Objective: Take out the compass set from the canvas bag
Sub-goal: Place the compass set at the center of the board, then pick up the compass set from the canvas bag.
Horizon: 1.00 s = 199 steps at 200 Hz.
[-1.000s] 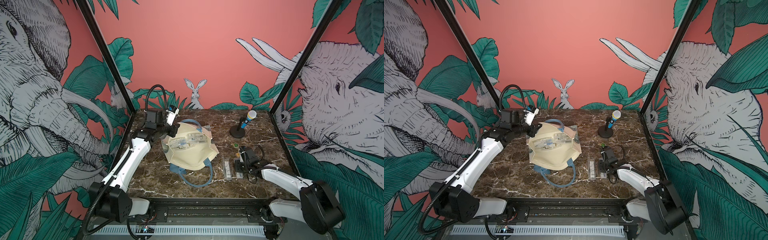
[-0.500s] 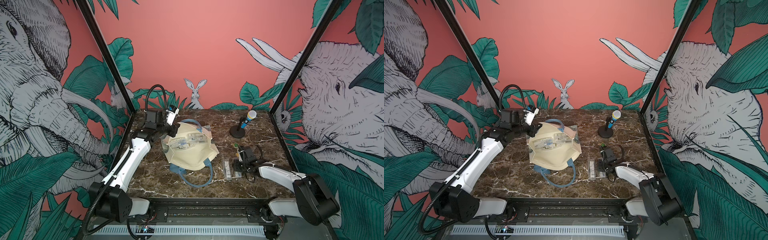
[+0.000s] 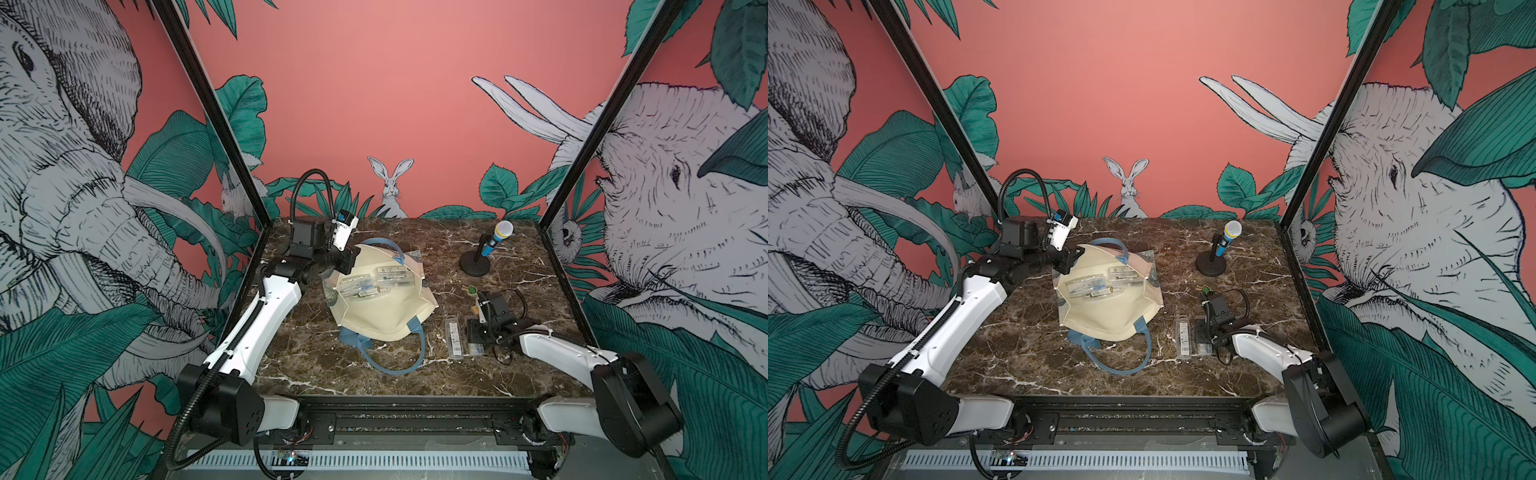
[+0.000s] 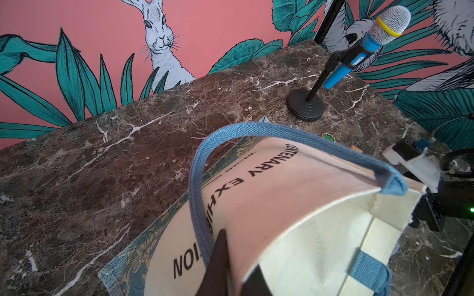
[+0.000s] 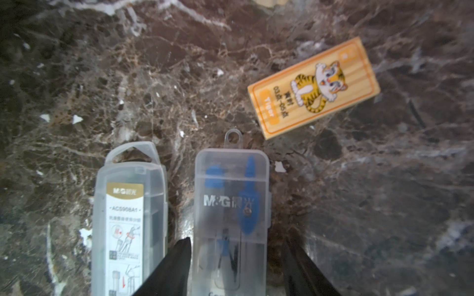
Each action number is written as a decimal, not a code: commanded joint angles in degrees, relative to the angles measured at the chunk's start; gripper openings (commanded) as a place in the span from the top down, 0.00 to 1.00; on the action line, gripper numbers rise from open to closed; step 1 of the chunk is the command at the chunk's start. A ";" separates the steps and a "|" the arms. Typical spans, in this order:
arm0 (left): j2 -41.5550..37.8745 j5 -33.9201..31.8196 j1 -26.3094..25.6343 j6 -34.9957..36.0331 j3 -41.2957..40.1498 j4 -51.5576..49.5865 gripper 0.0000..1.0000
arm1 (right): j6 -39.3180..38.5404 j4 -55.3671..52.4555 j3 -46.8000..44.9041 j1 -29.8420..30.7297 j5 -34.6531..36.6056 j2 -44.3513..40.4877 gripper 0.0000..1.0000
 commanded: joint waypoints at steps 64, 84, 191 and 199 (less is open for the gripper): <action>-3.63 2.78 -0.62 -0.80 0.75 3.44 1.00 | -28.08 -11.34 18.79 12.08 -4.87 -12.20 0.48; -3.71 2.69 -0.93 -0.69 0.77 3.35 1.00 | -37.06 -10.95 22.36 16.49 -6.39 -12.43 0.50; -3.63 2.97 -1.46 -0.42 1.24 2.83 1.00 | -69.20 -11.45 41.92 29.76 -4.06 13.55 0.55; -3.70 2.97 -1.59 -0.26 1.41 2.47 1.00 | -69.74 -11.80 42.62 29.93 -2.47 15.45 0.57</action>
